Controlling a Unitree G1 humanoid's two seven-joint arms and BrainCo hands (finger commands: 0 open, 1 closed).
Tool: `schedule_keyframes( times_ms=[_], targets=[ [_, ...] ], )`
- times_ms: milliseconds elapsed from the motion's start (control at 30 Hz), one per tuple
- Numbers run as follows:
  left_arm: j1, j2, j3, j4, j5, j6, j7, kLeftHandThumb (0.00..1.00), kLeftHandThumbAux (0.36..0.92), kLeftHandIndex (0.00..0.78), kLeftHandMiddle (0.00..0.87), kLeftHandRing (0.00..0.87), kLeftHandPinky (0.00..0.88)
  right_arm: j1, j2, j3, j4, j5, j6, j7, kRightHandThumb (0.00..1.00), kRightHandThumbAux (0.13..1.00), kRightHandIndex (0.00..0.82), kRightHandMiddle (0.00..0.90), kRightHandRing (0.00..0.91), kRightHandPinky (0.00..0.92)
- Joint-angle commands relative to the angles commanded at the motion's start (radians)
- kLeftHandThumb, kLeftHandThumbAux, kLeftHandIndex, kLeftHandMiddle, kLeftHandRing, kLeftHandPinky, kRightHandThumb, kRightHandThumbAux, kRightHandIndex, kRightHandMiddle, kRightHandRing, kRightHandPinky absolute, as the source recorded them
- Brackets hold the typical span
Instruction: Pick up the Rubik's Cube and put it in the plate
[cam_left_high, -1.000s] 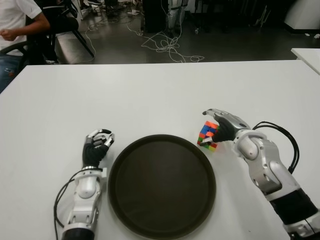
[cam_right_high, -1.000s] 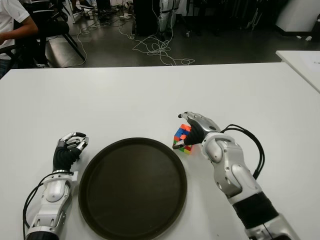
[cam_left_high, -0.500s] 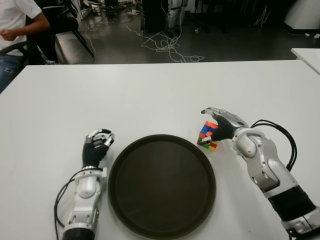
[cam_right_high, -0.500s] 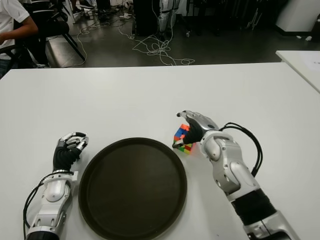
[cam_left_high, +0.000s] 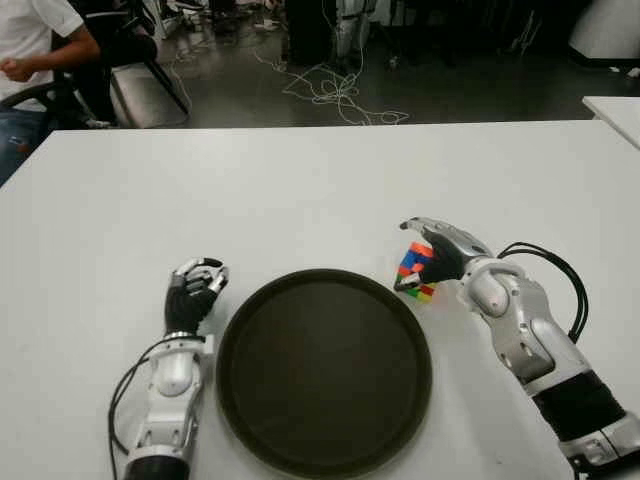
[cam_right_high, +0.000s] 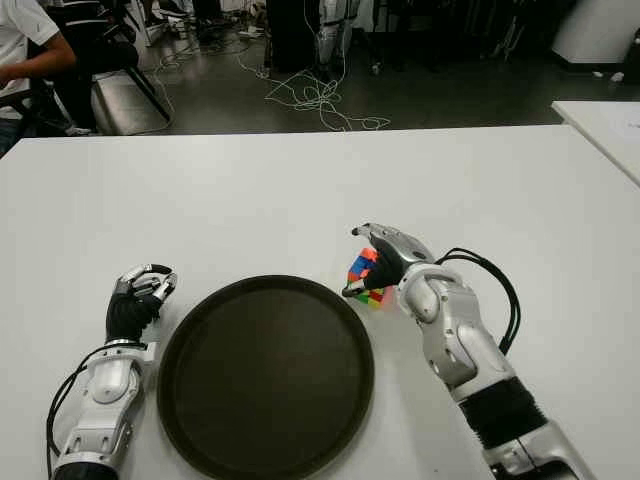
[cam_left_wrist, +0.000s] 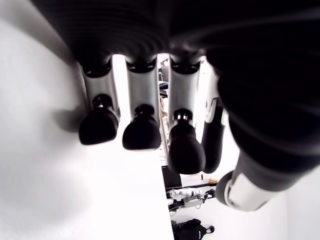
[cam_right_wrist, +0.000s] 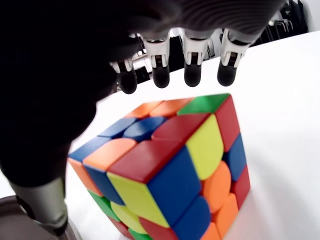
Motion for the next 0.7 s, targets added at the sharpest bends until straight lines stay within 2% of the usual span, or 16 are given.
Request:
schedule_keyframes(
  times_ms=[700],
  targets=[
    [0.004,0.0,-0.005,-0.003,0.015,-0.007,0.012,0.707,0.707,0.444,0.806,0.815,0.788,0.003,-0.005,0.015,0.034,-0.003,0.003,0.01,0.0,0.757,0.0,0.0,0.0,0.003]
  ],
)
